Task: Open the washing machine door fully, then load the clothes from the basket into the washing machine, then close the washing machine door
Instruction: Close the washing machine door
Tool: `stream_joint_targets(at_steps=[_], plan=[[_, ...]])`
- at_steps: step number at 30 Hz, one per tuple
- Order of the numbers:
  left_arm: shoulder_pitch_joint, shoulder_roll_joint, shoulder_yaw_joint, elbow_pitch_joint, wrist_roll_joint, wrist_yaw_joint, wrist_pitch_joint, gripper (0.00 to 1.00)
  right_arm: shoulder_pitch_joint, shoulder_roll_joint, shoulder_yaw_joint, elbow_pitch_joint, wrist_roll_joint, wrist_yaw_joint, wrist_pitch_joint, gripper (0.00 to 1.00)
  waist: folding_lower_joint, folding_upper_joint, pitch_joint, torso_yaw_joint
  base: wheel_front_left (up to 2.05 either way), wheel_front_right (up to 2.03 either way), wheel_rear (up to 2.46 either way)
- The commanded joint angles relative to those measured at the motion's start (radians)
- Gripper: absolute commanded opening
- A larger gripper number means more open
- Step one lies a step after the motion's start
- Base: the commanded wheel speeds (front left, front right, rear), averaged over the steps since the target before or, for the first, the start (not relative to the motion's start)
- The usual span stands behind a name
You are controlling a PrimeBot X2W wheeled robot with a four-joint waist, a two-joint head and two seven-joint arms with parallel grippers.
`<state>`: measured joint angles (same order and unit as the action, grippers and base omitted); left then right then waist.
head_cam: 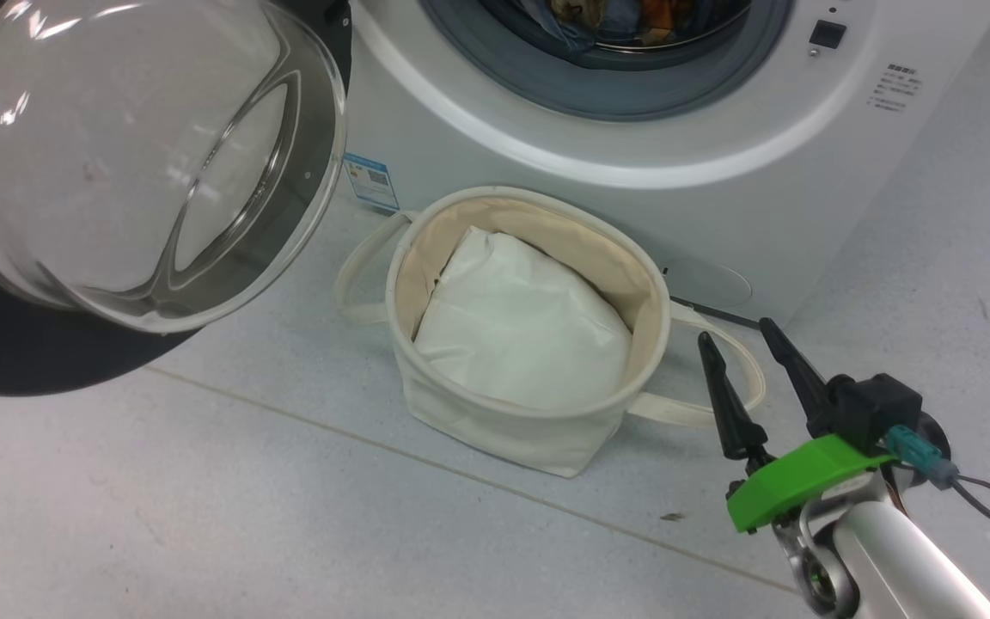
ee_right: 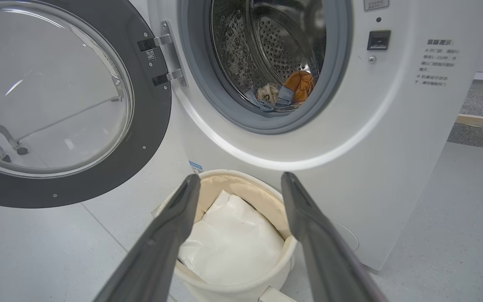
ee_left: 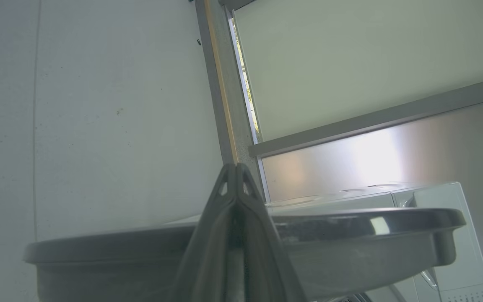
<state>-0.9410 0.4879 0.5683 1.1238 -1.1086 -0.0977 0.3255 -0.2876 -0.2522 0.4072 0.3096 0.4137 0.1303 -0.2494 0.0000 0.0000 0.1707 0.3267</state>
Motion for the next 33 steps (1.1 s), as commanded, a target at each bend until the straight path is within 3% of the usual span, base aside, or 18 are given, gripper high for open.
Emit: stream_joint_targets(at_steps=[1,8,14,26,33], plan=[[-0.026,0.070,-0.007,-0.012,0.004,-0.007,0.039,0.00,-0.024,-0.008,0.009,-0.032,-0.012,0.000,-0.012,1.00,0.0000,0.0000,0.001,0.004,0.00,0.00,0.00],[-0.029,0.039,-0.073,0.025,0.010,-0.025,0.211,0.00,-0.023,-0.001,0.012,-0.033,-0.010,0.000,-0.012,1.00,0.0000,0.0000,-0.016,0.027,0.00,0.00,0.00],[-0.003,-0.026,-0.126,-0.007,-0.014,-0.032,0.416,0.00,-0.003,0.018,0.001,-0.027,-0.003,0.000,-0.012,1.00,0.0000,0.0000,-0.058,0.057,0.00,0.00,0.00],[0.114,-0.181,-0.241,-0.258,-0.049,-0.031,0.701,0.00,0.039,0.062,-0.017,-0.030,0.008,0.000,-0.012,1.00,0.0000,0.0000,-0.131,0.116,0.00,0.00,0.00],[0.243,-0.271,-0.297,-0.553,-0.049,0.046,0.815,0.00,0.049,0.086,-0.030,-0.036,0.006,0.000,-0.012,1.00,0.0000,0.0000,-0.132,0.097,0.00,0.00,0.00]])
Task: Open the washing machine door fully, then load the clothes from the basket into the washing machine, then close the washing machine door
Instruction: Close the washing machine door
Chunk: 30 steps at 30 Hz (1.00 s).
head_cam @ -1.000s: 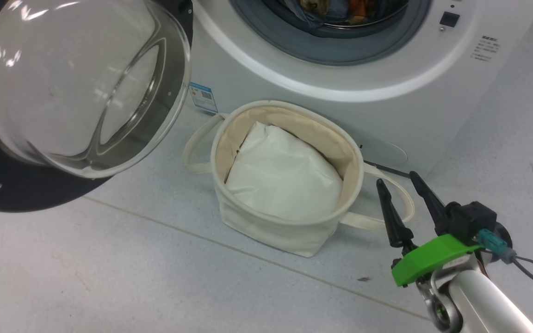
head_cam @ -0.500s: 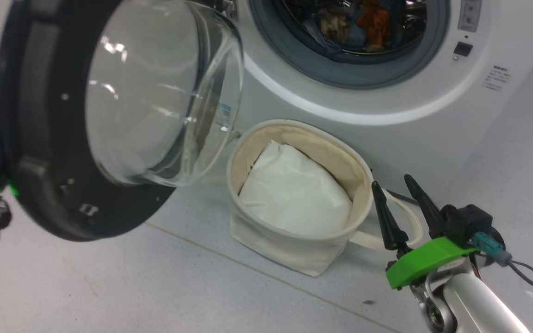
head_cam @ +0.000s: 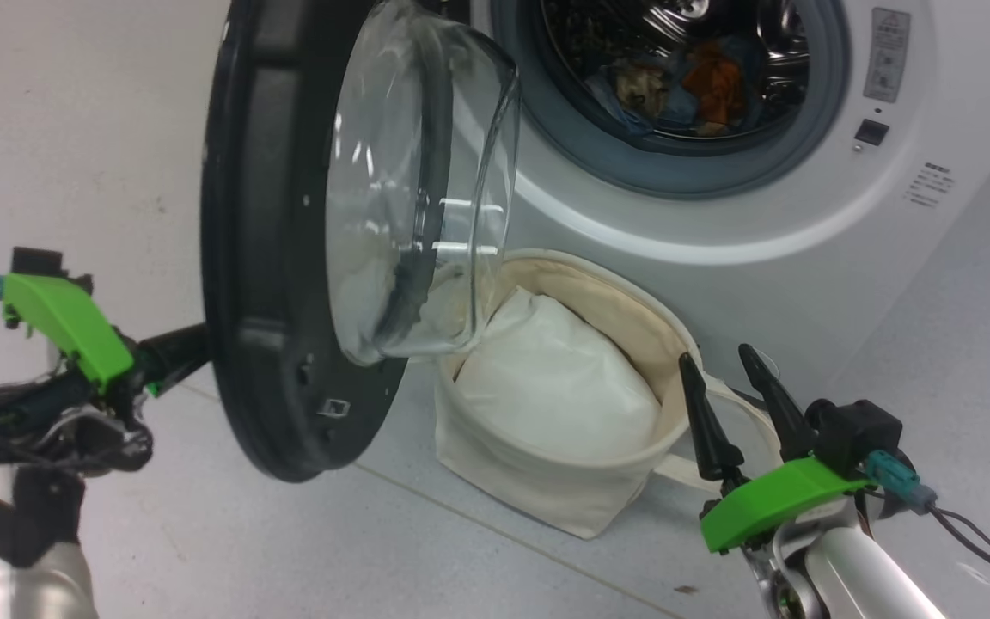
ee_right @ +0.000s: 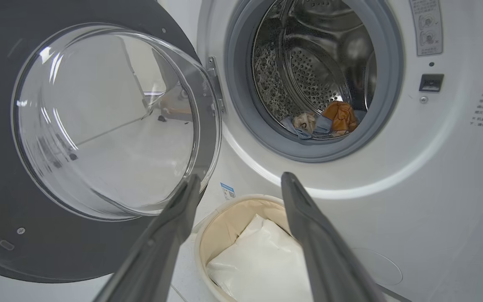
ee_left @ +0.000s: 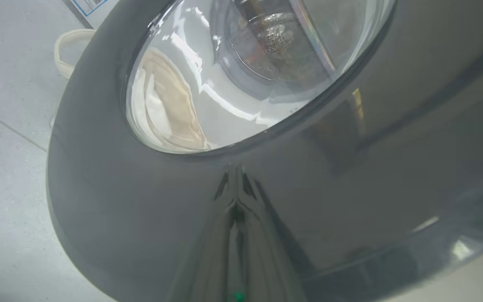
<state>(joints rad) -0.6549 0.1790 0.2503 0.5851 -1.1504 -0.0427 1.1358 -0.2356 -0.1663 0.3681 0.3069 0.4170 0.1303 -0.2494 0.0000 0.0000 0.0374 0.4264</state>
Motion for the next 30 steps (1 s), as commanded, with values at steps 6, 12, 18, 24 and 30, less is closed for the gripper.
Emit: stream_joint_targets(at_steps=[6,12,18,24,30], plan=[[0.064,-0.035,-0.008,-0.275,-0.006,0.084,0.045,0.00,-0.007,0.022,0.002,-0.041,-0.002,0.000,-0.012,1.00,0.0000,0.0000,0.011,-0.072,0.00,0.00,0.00],[0.122,-0.079,-0.036,-0.435,-0.007,0.135,0.053,0.00,-0.016,0.031,-0.009,-0.048,-0.014,0.000,-0.012,1.00,0.0000,0.0000,0.026,-0.188,0.00,0.00,0.00],[0.133,-0.101,-0.039,-0.459,-0.004,0.130,-0.008,0.00,-0.025,0.032,-0.010,-0.056,-0.022,0.000,-0.012,1.00,0.0000,0.0000,0.032,-0.330,0.00,0.00,0.00],[0.103,-0.104,-0.016,-0.422,-0.003,0.114,-0.068,0.00,-0.030,0.029,-0.025,-0.068,-0.028,0.000,-0.012,1.00,0.0000,0.0000,0.058,-0.487,0.00,0.00,0.00],[0.051,-0.074,0.017,-0.370,0.006,0.090,-0.121,0.00,-0.040,0.039,-0.035,-0.082,-0.034,0.000,-0.012,1.00,0.0000,0.0000,0.095,-0.628,0.00,0.00,0.00]])
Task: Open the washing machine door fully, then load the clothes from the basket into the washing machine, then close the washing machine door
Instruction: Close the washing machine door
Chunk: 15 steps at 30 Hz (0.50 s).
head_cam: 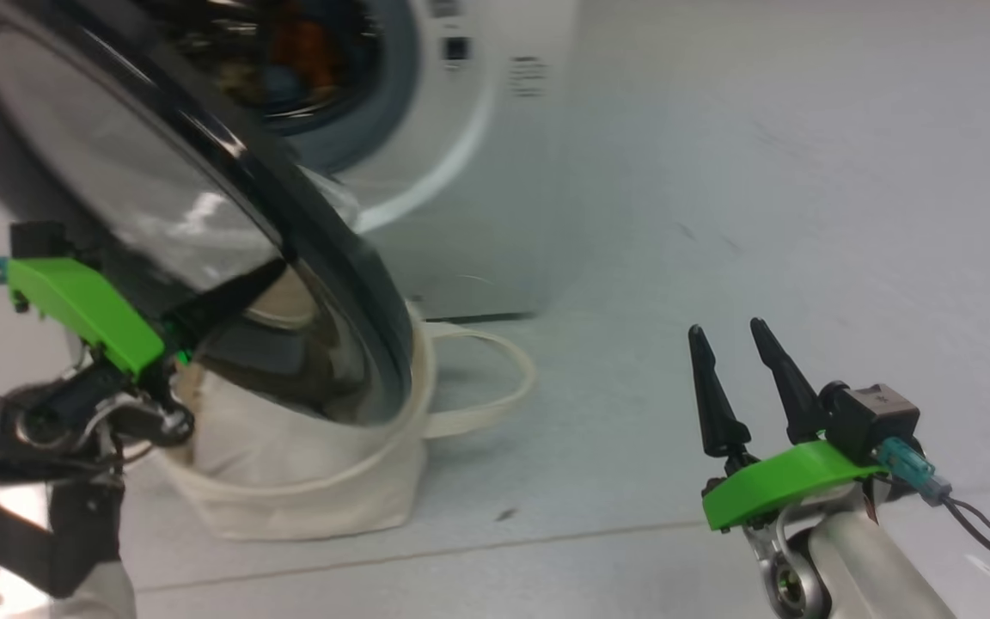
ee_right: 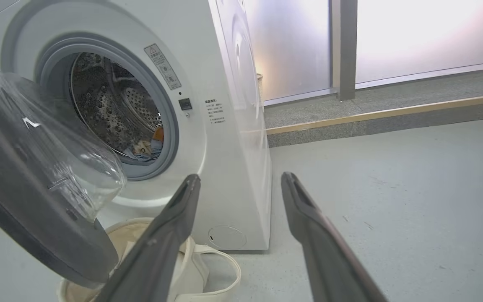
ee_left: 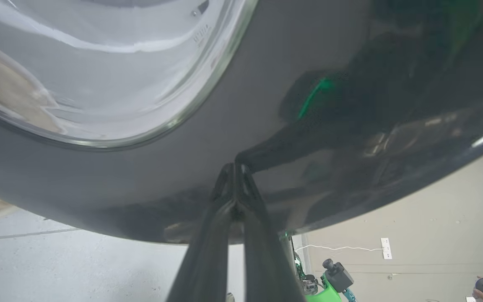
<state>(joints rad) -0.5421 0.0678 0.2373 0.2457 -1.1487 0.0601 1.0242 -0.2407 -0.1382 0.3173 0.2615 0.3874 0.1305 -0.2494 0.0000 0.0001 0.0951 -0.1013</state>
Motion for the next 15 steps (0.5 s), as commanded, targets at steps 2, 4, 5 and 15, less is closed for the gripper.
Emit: stream_joint_targets(at_steps=[2,4,5,15], plan=[[-0.082,0.049,0.044,-0.012,0.008,-0.019,-0.031,0.00,-0.040,0.016,0.015,-0.039,-0.005,0.000,-0.012,1.00,0.0000,-0.0001,0.051,-0.139,0.00,0.00,0.00],[-0.107,0.059,0.062,0.009,0.010,-0.025,-0.058,0.00,-0.046,0.021,0.016,-0.041,-0.005,0.000,-0.012,1.00,0.0000,-0.0001,0.063,-0.172,0.00,0.00,0.00],[-0.107,0.059,0.062,0.009,0.010,-0.025,-0.058,0.00,-0.046,0.021,0.016,-0.041,-0.005,0.000,-0.012,1.00,0.0000,-0.0001,0.063,-0.172,0.00,0.00,0.00],[-0.171,0.076,0.073,0.131,0.020,-0.094,-0.131,0.00,-0.056,0.027,0.010,-0.040,-0.008,0.000,-0.012,1.00,0.0000,-0.0001,0.070,-0.165,0.00,0.00,0.00]])
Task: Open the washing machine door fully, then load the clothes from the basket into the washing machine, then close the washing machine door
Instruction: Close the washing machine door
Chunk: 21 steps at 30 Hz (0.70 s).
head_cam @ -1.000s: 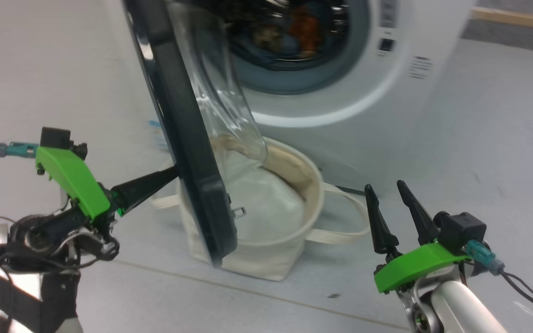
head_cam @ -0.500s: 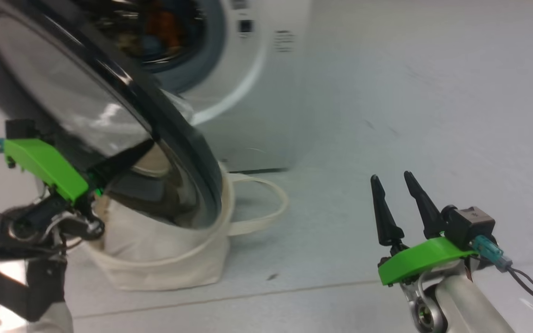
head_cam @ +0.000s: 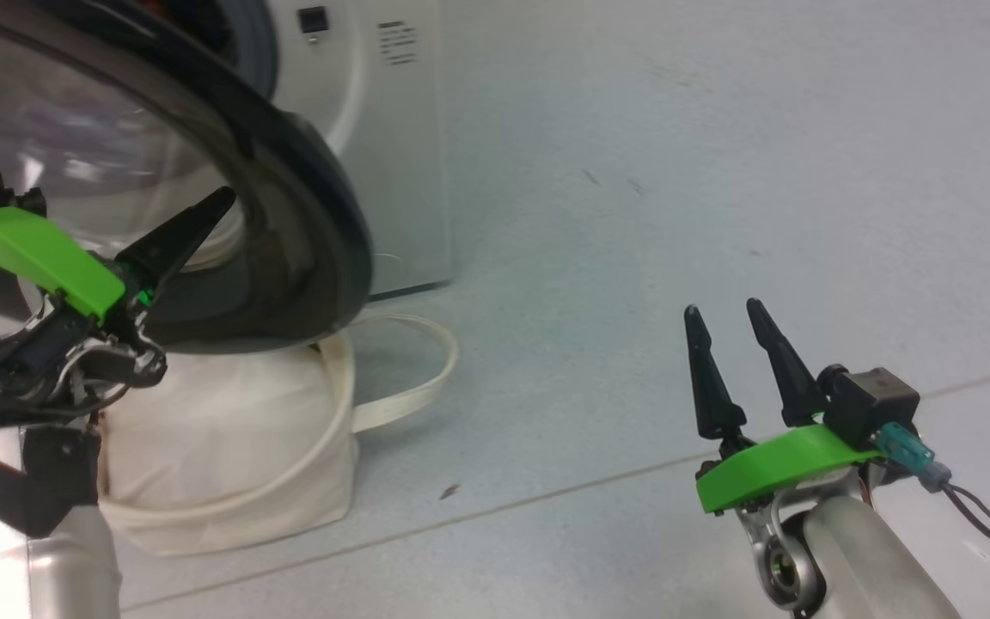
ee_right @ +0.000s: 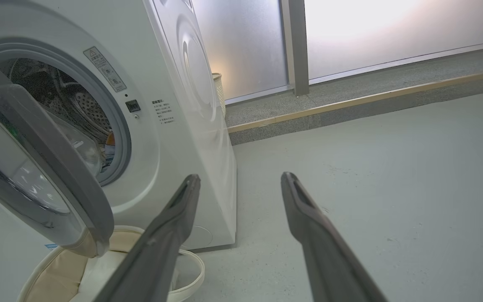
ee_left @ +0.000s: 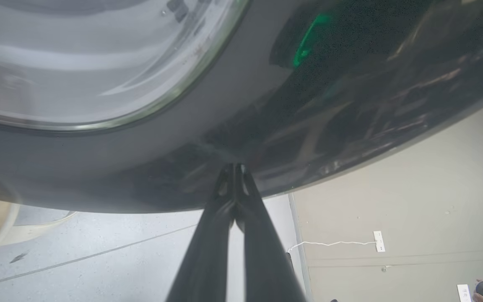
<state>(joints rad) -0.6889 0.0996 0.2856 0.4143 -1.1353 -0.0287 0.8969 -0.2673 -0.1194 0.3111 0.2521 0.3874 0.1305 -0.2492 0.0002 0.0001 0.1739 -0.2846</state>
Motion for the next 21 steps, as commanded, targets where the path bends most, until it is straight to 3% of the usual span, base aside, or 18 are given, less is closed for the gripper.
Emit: stream_joint_targets(at_steps=[1,3,4,5,9,11,16,21], plan=[[-0.020,0.044,0.023,-0.035,0.012,-0.010,-0.011,0.00,-0.030,0.007,0.019,-0.030,-0.007,0.000,-0.013,1.00,-0.0002,-0.0001,-0.013,0.033,0.00,0.00,0.00],[-0.009,0.038,0.016,-0.033,0.016,-0.017,-0.015,0.06,-0.030,0.001,0.023,-0.028,-0.006,0.000,-0.013,1.00,-0.0002,-0.0001,-0.018,0.068,0.00,0.00,0.00],[-0.002,0.036,0.013,-0.035,0.022,-0.021,-0.022,0.83,-0.030,-0.002,0.024,-0.026,-0.005,0.000,-0.013,1.00,-0.0002,-0.0001,-0.021,0.087,0.00,0.00,0.00],[0.009,0.036,0.006,-0.039,0.032,-0.026,-0.028,1.00,-0.031,-0.005,0.025,-0.025,-0.004,0.000,-0.013,1.00,-0.0002,-0.0001,-0.024,0.106,0.00,0.00,0.00],[0.064,0.047,-0.040,-0.092,0.099,-0.075,-0.086,1.00,-0.032,-0.019,0.022,-0.025,-0.003,0.000,-0.013,1.00,-0.0002,-0.0001,-0.030,0.186,0.00,0.00,0.00],[0.102,0.075,-0.076,-0.147,0.170,-0.095,-0.175,1.00,-0.033,-0.025,0.017,-0.027,-0.004,0.000,-0.013,1.00,-0.0002,-0.0001,-0.033,0.223,0.00,0.00,0.00],[0.229,0.233,-0.277,-0.288,0.442,-0.101,-0.591,1.00,-0.026,-0.040,-0.005,-0.043,-0.011,0.000,-0.013,1.00,-0.0002,-0.0001,-0.044,0.300,0.00,0.00,0.00],[0.314,0.296,-0.361,-0.226,0.561,-0.102,-0.937,1.00,0.000,-0.056,-0.011,-0.040,-0.015,0.000,-0.013,1.00,-0.0002,-0.0001,-0.066,0.353,0.00,0.00,0.00]])
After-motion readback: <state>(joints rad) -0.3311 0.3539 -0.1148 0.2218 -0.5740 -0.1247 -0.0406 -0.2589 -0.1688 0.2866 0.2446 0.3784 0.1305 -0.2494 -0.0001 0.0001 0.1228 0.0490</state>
